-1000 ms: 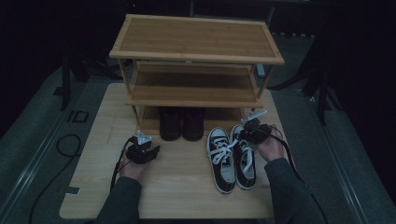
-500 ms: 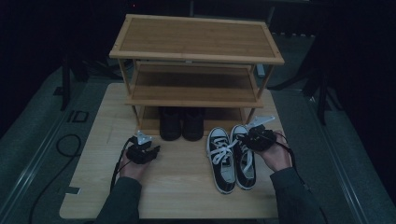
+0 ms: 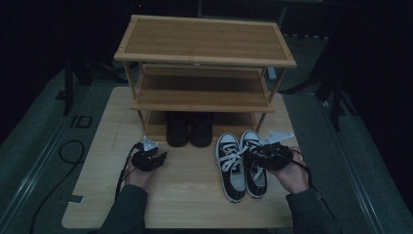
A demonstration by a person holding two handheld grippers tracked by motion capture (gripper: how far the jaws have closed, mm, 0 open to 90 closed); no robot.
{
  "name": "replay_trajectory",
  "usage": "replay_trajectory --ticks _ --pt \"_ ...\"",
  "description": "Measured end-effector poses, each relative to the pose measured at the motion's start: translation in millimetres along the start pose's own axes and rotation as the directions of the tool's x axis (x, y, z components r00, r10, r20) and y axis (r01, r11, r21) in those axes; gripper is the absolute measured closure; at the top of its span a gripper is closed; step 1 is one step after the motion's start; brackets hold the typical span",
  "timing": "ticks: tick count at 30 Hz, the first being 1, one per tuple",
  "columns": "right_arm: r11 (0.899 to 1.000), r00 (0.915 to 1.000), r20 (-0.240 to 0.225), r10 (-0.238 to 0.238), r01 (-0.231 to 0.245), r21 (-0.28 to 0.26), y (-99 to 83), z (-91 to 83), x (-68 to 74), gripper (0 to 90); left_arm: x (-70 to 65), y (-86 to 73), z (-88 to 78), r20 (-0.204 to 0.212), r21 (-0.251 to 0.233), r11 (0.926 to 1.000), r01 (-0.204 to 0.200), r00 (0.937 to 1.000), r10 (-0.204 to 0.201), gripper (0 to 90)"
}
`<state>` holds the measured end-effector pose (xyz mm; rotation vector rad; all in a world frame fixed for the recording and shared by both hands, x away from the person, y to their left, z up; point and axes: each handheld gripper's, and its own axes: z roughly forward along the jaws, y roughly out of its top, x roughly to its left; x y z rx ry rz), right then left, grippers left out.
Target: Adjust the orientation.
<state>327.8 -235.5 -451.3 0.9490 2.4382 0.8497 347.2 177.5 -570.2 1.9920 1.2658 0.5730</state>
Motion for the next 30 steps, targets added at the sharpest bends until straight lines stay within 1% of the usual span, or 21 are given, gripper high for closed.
replay_trajectory --ticks 2,3,4,7,10,13,15,16,18,20,23,24,27,30 --pt "1.000 1.0000 -0.003 -0.001 0.001 -0.004 -1.0 -1.1 1.9 62.8 0.1 0.0 0.0 0.000 0.001 1.0000 -0.001 1.0000 0.001 56.5" --pt "1.000 1.0000 -0.006 -0.004 0.004 -0.004 -3.0 -3.3 5.6 61.2 0.1 0.0 0.0 0.001 0.000 1.0000 -0.001 1.0000 0.001 56.5" --pt "1.000 1.0000 -0.006 -0.004 0.004 -0.004 -3.0 -3.3 5.6 61.2 0.1 0.0 0.0 0.001 0.000 1.0000 -0.001 1.0000 0.001 56.5" --pt "1.000 0.9999 -0.009 -0.008 0.008 -0.012 -7.9 -7.5 12.4 58.7 0.1 0.0 0.0 0.000 0.000 1.0000 0.000 1.0000 0.000 56.5" --pt "1.000 0.9998 -0.019 -0.003 0.003 -0.010 -10.7 -8.4 15.5 58.1 0.0 0.0 0.0 0.000 0.000 1.0000 0.000 1.0000 0.000 56.5" --pt "1.000 0.9998 -0.019 0.000 0.000 -0.001 -16.2 -7.2 18.3 56.1 0.0 0.0 0.1 0.000 -0.001 1.0000 0.000 1.0000 0.000 56.5" --pt "1.000 0.9997 -0.020 0.015 -0.015 0.004 -21.9 -6.5 19.0 55.0 0.0 0.0 0.1 0.000 0.000 1.0000 0.000 1.0000 0.000 56.5" --pt "1.000 0.9997 -0.020 0.015 -0.015 0.004 -21.9 -6.5 19.0 55.0 0.0 0.0 0.1 0.000 0.000 1.0000 0.000 1.0000 0.000 56.5" --pt "0.999 0.9990 -0.028 0.034 -0.034 0.010 -26.9 -6.8 19.4 54.5 0.0 0.0 0.1 0.000 0.000 1.0000 0.000 1.0000 0.000 56.5" --pt "0.999 0.9988 -0.030 0.039 -0.039 0.010 -28.5 -7.1 19.8 54.0 0.0 0.0 0.1 0.000 0.000 1.0000 0.000 1.0000 0.000 56.5" --pt "0.998 0.9974 -0.041 0.059 -0.058 0.012 -34.6 -8.0 22.9 51.6 0.0 0.0 0.1 0.000 0.000 1.0000 0.000 1.0000 0.000 56.5" --pt "0.998 0.9974 -0.041 0.059 -0.058 0.012 -34.6 -8.0 22.9 51.6 0.1 0.0 0.1 0.000 0.000 1.0000 -0.001 1.0000 0.001 56.5" --pt "0.997 0.9955 -0.053 0.078 -0.077 0.017 -38.8 -6.1 24.7 50.5 0.0 0.0 0.1 -0.001 0.000 1.0000 0.000 1.0000 0.000 56.5" --pt "0.997 0.9951 -0.056 0.082 -0.080 0.022 -40.5 -4.7 25.8 49.1 0.0 0.0 0.1 0.000 0.000 1.0000 -0.001 1.0000 0.001 56.5"
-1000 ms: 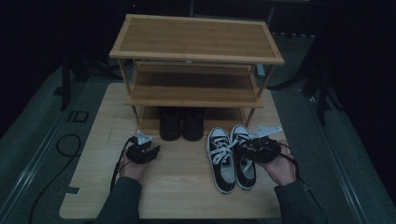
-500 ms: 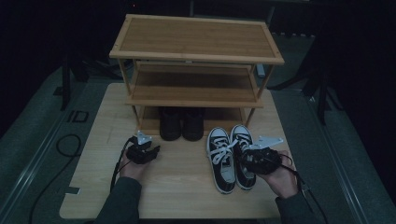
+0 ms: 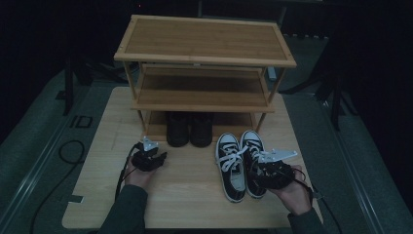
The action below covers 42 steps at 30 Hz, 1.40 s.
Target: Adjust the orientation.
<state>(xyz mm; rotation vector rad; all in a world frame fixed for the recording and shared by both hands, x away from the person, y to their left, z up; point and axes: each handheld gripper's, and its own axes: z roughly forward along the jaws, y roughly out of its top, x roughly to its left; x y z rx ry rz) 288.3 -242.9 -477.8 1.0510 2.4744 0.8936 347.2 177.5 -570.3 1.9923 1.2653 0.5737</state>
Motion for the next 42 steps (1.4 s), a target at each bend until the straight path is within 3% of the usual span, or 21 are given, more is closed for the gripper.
replay_trajectory --ticks 12,18,24,29,33,42 --pt "1.000 0.9999 0.013 0.012 -0.012 0.022 -6.1 8.3 4.9 38.4 -0.3 0.0 -0.1 -0.002 0.001 1.0000 0.001 1.0000 -0.001 56.4" --pt "0.999 0.9990 0.014 0.043 -0.043 0.022 -6.1 15.2 4.6 34.3 -0.3 0.0 -0.2 -0.003 0.002 1.0000 0.000 1.0000 0.000 56.4" --pt "0.997 0.9971 0.003 0.076 -0.076 0.030 3.0 24.5 4.5 31.3 -0.3 0.0 -0.1 -0.003 0.002 1.0000 0.000 1.0000 0.000 56.4" --pt "0.993 0.9942 0.029 0.104 -0.106 0.060 12.6 34.7 7.7 27.6 -0.4 0.0 -0.1 -0.003 0.001 1.0000 0.001 1.0000 -0.001 56.4" --pt "0.990 0.9932 0.049 0.106 -0.110 0.085 18.6 42.9 10.3 28.3 -0.4 0.0 -0.1 -0.003 0.001 1.0000 0.001 1.0000 -0.001 56.4" --pt "0.988 0.9886 0.104 0.109 -0.119 0.103 21.5 51.7 9.8 41.2 -0.3 0.1 -0.2 -0.003 0.002 1.0000 0.000 1.0000 0.000 56.4"
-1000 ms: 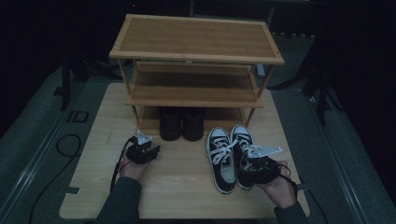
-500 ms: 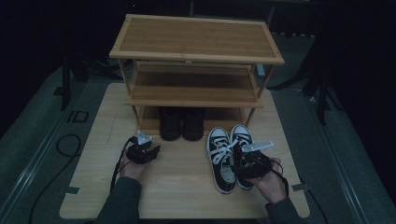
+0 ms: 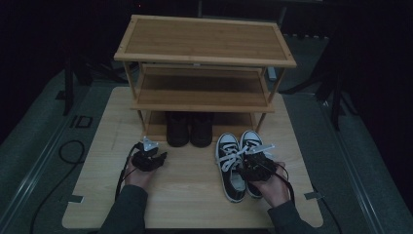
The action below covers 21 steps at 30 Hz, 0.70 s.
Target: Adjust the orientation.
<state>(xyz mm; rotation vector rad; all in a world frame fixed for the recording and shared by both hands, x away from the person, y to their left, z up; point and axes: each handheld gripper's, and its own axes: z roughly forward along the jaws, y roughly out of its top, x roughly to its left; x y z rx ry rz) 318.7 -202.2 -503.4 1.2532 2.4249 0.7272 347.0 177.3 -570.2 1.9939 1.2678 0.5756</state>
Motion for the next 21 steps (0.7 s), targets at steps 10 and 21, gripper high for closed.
replay_trajectory --ticks 10,21 --pt "1.000 0.9998 0.012 0.013 -0.013 0.016 4.1 8.2 0.3 49.0 0.0 0.0 0.0 0.000 0.000 1.0000 0.000 1.0000 0.000 56.4" --pt "0.998 0.9979 0.054 -0.035 0.032 0.052 8.3 13.8 1.0 67.0 -0.1 0.0 0.1 0.000 0.000 1.0000 0.000 1.0000 0.000 56.2"
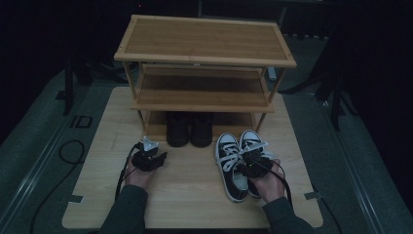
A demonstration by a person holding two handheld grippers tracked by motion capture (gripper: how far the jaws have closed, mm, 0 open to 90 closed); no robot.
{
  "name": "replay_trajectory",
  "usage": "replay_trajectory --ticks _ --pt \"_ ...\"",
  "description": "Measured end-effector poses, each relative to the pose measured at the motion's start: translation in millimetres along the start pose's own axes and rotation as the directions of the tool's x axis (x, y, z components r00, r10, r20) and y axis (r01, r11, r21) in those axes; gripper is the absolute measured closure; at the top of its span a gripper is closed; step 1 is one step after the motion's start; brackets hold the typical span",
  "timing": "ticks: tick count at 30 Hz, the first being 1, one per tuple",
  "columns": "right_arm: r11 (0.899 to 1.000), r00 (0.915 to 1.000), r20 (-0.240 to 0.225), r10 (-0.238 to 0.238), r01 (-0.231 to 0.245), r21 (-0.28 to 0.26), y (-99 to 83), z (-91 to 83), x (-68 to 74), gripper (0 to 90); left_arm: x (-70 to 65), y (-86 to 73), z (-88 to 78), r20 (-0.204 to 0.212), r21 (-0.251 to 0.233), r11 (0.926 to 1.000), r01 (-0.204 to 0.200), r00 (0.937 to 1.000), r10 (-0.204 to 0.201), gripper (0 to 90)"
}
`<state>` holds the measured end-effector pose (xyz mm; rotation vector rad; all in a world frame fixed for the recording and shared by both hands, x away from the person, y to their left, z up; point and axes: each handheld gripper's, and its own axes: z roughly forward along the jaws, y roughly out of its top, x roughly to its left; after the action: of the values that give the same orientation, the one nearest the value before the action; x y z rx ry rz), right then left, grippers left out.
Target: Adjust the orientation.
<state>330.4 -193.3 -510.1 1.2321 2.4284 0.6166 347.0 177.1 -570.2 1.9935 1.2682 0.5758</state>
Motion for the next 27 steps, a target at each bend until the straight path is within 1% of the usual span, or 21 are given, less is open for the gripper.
replay_trajectory --ticks 1,2,3,4,5,8,9,10,12,13,14,15,16,17,18,20,21,22,23,24,27 --pt "1.000 1.0000 0.000 0.000 0.000 0.000 0.0 0.0 0.0 67.0 0.0 0.0 0.0 0.000 0.000 1.0000 0.000 1.0000 0.000 56.2" --pt "1.000 0.9999 -0.010 -0.005 0.005 0.000 -1.2 -0.3 -2.1 71.6 0.0 0.0 0.0 0.000 0.000 1.0000 0.000 1.0000 0.000 56.3" --pt "1.000 0.9999 -0.013 -0.006 0.006 -0.001 -2.0 -0.7 -3.2 73.6 0.1 0.0 0.0 0.001 0.000 1.0000 0.000 1.0000 0.000 56.2" --pt "1.000 0.9999 -0.013 -0.006 0.006 -0.001 -2.0 -0.7 -3.2 73.6 0.1 0.0 0.0 0.001 0.000 1.0000 -0.001 1.0000 0.001 56.2" --pt "1.000 0.9996 -0.027 -0.003 0.003 -0.006 -3.6 -1.2 -5.5 76.1 0.1 0.0 0.0 0.001 0.000 1.0000 -0.001 1.0000 0.001 56.2" --pt "1.000 0.9994 -0.034 -0.005 0.005 -0.006 -4.0 -1.4 -7.0 77.9 0.1 0.0 0.0 0.001 0.000 1.0000 -0.001 1.0000 0.001 56.2" --pt "1.000 0.9990 -0.039 -0.019 0.019 0.005 -3.6 -2.2 -8.5 79.5 0.1 0.0 0.0 0.001 0.000 1.0000 -0.001 1.0000 0.001 56.2" --pt "1.000 0.9990 -0.039 -0.019 0.019 0.005 -3.6 -2.2 -8.5 79.5 0.1 0.0 0.0 0.001 0.000 1.0000 -0.001 1.0000 0.001 56.2" --pt "1.000 0.9979 -0.060 -0.027 0.027 0.009 -4.6 -3.7 -13.8 81.3 0.2 0.0 0.0 0.001 0.000 1.0000 -0.001 1.0000 0.001 56.2" --pt "1.000 0.9979 -0.060 -0.027 0.027 0.009 -4.6 -3.7 -13.8 81.3 0.1 0.0 0.0 0.001 0.000 1.0000 -0.001 1.0000 0.001 56.2" --pt "0.999 0.9968 -0.071 -0.036 0.037 0.008 -5.7 -5.0 -16.9 82.3 0.2 0.0 0.0 0.001 0.000 1.0000 -0.001 1.0000 0.001 56.2" --pt "0.999 0.9968 -0.071 -0.036 0.037 0.008 -5.7 -5.0 -16.9 82.3 0.2 0.0 0.0 0.001 0.000 1.0000 -0.001 1.0000 0.001 56.2" --pt "0.999 0.9956 -0.085 -0.039 0.040 0.008 -6.5 -6.3 -19.9 83.4 0.2 0.0 0.0 0.001 0.000 1.0000 -0.001 1.0000 0.001 56.2" --pt "0.999 0.9956 -0.085 -0.039 0.040 0.008 -6.5 -6.3 -19.9 83.4 0.2 0.0 0.0 0.001 0.000 1.0000 -0.001 1.0000 0.001 56.2" --pt "0.999 0.9946 -0.090 -0.051 0.051 0.006 -7.5 -7.7 -22.9 84.7 0.2 0.0 0.0 0.001 0.000 1.0000 -0.001 1.0000 0.001 56.2" --pt "0.998 0.9940 -0.093 -0.057 0.057 0.001 -8.3 -8.6 -24.2 85.2 0.2 0.0 0.0 0.001 0.000 1.0000 -0.001 1.0000 0.001 56.2" --pt "0.997 0.9920 -0.104 -0.072 0.072 -0.004 -9.7 -9.5 -27.4 85.5 0.2 0.0 0.0 0.001 0.000 1.0000 -0.001 1.0000 0.001 56.2" --pt "0.997 0.9920 -0.104 -0.072 0.072 -0.004 -9.7 -9.5 -27.4 85.5 0.2 0.0 0.0 0.001 0.001 1.0000 -0.001 1.0000 0.001 56.2" --pt "0.995 0.9889 -0.113 -0.097 0.097 -0.009 -10.7 -10.1 -30.2 85.7 0.2 0.0 0.0 0.001 0.000 1.0000 -0.001 1.0000 0.001 56.2" --pt "0.995 0.9889 -0.113 -0.097 0.097 -0.009 -10.7 -10.1 -30.2 85.7 0.2 0.0 0.0 0.002 0.000 1.0000 -0.001 1.0000 0.001 56.2" --pt "0.991 0.9843 -0.114 -0.135 0.135 -0.008 -11.6 -11.7 -32.5 85.9 0.2 0.0 0.0 0.002 0.000 1.0000 -0.001 1.0000 0.001 56.2"
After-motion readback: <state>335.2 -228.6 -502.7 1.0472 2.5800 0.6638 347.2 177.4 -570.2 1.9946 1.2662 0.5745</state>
